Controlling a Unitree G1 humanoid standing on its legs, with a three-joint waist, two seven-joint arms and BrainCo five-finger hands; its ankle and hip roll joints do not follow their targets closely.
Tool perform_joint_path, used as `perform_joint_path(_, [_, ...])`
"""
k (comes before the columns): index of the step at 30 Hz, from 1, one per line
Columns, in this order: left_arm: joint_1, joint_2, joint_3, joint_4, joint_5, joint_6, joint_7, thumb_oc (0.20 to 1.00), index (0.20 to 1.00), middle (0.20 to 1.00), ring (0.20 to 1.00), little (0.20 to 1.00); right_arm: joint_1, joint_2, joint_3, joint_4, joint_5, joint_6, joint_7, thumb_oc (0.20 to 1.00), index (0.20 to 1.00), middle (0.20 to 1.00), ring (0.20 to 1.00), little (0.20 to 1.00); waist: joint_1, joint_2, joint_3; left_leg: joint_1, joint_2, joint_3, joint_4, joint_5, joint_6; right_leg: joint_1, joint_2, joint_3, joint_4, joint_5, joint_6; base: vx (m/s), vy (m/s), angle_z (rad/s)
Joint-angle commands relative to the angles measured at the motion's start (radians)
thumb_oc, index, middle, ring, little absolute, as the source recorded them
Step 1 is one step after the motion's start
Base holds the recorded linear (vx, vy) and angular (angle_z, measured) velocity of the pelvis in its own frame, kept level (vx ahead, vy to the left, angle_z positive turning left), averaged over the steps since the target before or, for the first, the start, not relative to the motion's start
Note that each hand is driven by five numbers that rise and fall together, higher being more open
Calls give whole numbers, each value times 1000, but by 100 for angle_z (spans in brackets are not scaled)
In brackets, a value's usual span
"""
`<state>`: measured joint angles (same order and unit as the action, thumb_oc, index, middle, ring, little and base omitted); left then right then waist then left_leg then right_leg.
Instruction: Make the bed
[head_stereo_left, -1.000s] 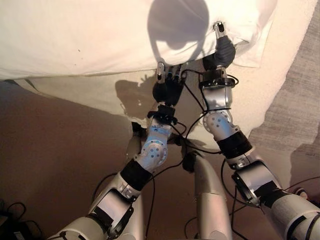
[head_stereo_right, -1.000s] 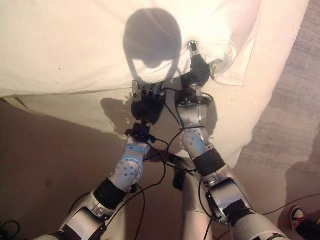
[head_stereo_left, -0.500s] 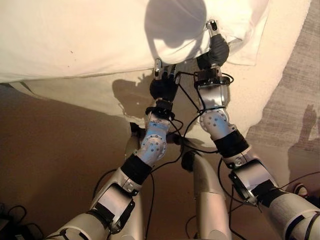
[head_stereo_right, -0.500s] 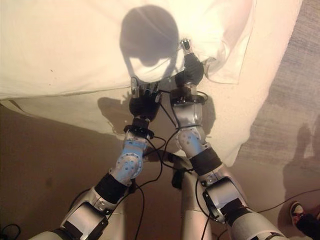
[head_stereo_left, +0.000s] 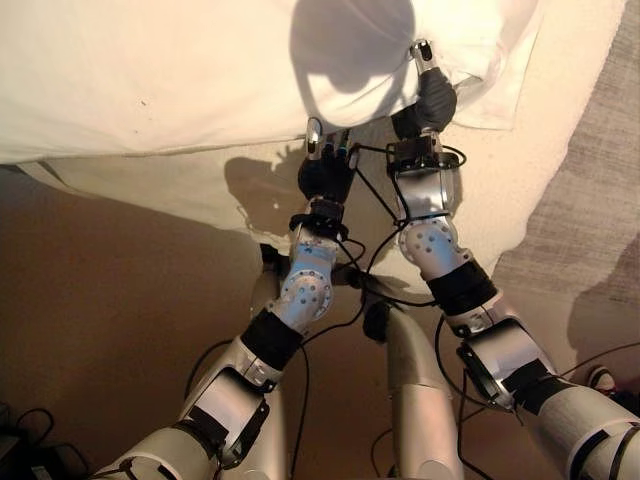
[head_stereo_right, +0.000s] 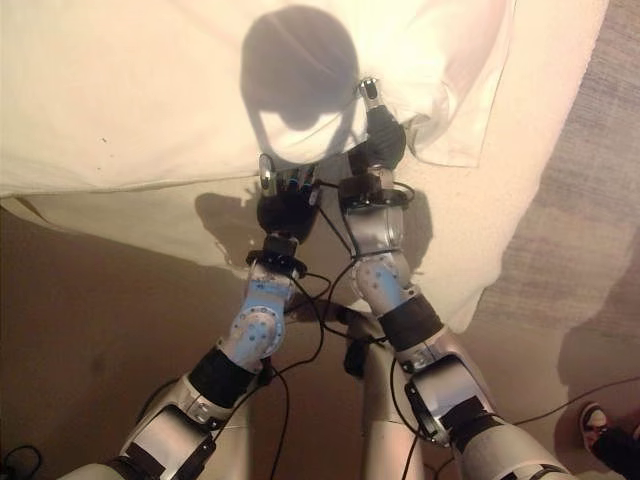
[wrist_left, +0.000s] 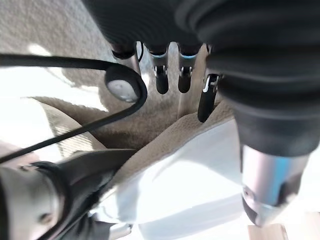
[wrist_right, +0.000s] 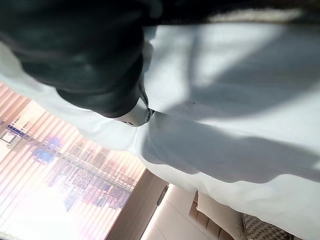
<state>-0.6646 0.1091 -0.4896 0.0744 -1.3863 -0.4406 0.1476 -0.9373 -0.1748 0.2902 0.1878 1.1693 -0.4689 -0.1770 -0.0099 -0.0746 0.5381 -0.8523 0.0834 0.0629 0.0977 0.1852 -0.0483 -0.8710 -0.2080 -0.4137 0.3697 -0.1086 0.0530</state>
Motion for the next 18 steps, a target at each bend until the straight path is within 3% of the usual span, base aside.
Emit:
perform_joint_path(1, [102,172,32,-106,76,90,-104,1000,1000,1000,1000,1000,145,-80,-37,-166,-63,-28,60,200,200,200,200,200,-9,25,-18,13,-25,42,138,-190,-4,30,-33,-22,-156,222,139,0,0,0])
perform_joint_path(9, [163,180,-106,-169,52,193,-184,1000,1000,1000,1000,1000,147,-91,-46,-159,-80,-24,43,200,200,200,200,200,3,30,-18,20,-25,44,134,-190,-2,36,-33,-26,-155,221,138,0,0,0])
perform_joint_path(18, [181,210,-125,-179,40,206,-207,1000,1000,1000,1000,1000,160,-91,-49,-153,-84,-29,48,200,200,200,200,200,7,32,-18,24,-22,50,136,-192,-2,38,-34,-25,-154,222,140,0,0,0])
